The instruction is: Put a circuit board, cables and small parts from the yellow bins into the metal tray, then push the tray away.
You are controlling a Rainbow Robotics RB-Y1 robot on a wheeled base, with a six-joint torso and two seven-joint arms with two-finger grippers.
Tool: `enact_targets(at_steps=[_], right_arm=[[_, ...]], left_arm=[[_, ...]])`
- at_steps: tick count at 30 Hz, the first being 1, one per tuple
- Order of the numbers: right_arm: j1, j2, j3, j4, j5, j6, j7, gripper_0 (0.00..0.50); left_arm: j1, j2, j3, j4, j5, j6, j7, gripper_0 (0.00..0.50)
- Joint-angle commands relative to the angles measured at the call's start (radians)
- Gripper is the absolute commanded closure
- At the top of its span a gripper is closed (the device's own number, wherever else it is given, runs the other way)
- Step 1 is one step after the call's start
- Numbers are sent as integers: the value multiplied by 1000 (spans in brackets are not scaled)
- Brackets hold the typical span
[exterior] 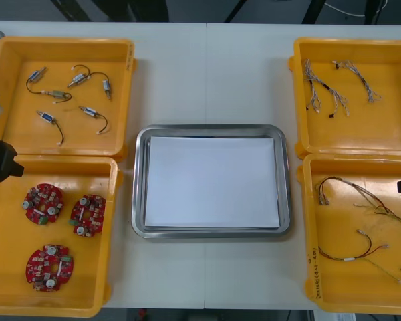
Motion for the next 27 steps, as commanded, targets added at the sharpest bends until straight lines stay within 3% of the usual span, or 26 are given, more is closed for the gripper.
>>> enact_targets(at_steps=[1, 27], right_arm=[[7, -36, -20, -7, -4, 3, -45, 0], [7, -36, -20, -7, -4, 3, -45, 0]], left_arm=[[-20, -9, 26, -8, -10, 6, -77, 0], [-20, -9, 26, -8, -10, 6, -77, 0]])
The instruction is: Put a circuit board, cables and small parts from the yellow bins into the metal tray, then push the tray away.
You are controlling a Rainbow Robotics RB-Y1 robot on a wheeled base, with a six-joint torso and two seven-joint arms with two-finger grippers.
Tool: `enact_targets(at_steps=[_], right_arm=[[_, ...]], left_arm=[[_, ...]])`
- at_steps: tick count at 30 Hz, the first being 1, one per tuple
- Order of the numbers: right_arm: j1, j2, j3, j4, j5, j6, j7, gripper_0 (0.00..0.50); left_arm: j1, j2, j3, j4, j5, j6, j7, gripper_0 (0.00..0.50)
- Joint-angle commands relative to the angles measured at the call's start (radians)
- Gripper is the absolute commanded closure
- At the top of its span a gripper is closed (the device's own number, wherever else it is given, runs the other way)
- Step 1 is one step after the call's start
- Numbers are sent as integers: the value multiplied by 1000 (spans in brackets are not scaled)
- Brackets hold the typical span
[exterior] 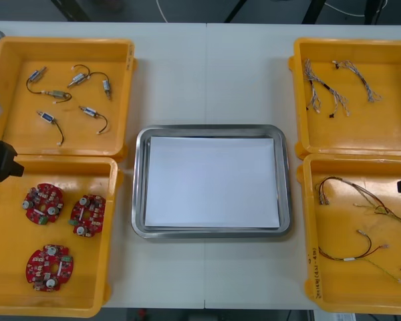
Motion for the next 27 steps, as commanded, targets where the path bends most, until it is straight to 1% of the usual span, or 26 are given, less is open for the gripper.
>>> enact_targets(at_steps=[1, 27], right_arm=[[7, -36, -20, -7, -4, 3, -45, 0], [7, -36, -20, -7, -4, 3, -45, 0]], left_arm=[[-20, -9, 26, -8, -10, 6, -77, 0], [-20, -9, 26, -8, -10, 6, -77, 0]])
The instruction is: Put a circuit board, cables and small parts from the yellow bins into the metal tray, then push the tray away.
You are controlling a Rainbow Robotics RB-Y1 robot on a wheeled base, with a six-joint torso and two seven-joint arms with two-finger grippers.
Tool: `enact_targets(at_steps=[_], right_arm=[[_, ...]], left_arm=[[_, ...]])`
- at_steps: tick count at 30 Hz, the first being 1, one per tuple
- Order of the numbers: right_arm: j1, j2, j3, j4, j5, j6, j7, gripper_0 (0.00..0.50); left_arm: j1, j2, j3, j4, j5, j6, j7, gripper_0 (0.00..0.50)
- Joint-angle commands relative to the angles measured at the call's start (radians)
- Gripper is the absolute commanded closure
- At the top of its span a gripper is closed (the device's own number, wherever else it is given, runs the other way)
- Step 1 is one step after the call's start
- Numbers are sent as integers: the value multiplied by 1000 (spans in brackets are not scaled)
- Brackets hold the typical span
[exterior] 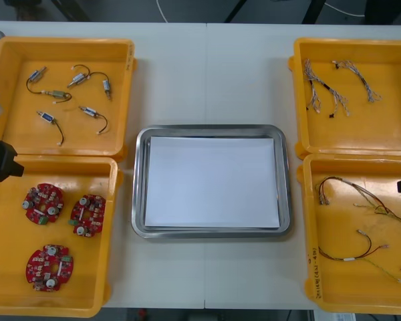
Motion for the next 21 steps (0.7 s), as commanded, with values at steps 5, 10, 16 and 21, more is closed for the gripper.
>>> enact_targets(at_steps=[5, 10, 16, 21], right_arm=[[7, -36, -20, -7, -4, 3, -45, 0], [7, -36, -20, -7, -4, 3, -45, 0], [7, -36, -20, -7, -4, 3, -45, 0], [7, -36, -20, -7, -4, 3, -45, 0]], left_arm=[[-20, -9, 26, -8, -10, 6, -77, 0], [-20, -9, 26, -8, -10, 6, -77, 0], [-20, -9, 26, -8, -10, 6, -77, 0], [-20, -9, 26, -8, -10, 6, -77, 0]])
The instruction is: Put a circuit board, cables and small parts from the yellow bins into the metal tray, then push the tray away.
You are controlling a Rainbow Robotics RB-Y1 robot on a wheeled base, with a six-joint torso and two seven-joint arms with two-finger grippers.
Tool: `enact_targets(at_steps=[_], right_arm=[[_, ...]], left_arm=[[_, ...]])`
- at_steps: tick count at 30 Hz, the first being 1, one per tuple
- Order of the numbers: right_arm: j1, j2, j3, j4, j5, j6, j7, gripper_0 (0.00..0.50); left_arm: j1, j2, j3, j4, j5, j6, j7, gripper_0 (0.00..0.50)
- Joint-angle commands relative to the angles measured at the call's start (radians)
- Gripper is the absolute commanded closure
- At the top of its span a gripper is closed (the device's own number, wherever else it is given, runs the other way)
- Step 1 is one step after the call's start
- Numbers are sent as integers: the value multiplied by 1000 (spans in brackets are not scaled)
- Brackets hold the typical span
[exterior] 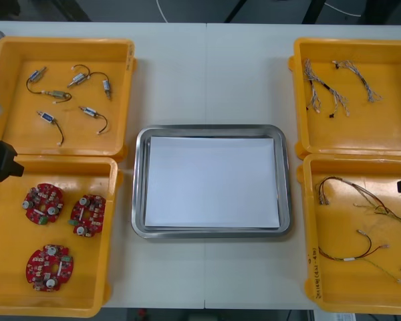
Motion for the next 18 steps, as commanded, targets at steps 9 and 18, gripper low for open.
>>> enact_targets(at_steps=[9, 18], right_arm=[[7, -36, -20, -7, -4, 3, -45, 0], [7, -36, -20, -7, -4, 3, -45, 0]], left_arm=[[-20, -9, 26, -8, -10, 6, -77, 0], [-20, -9, 26, -8, -10, 6, -77, 0]])
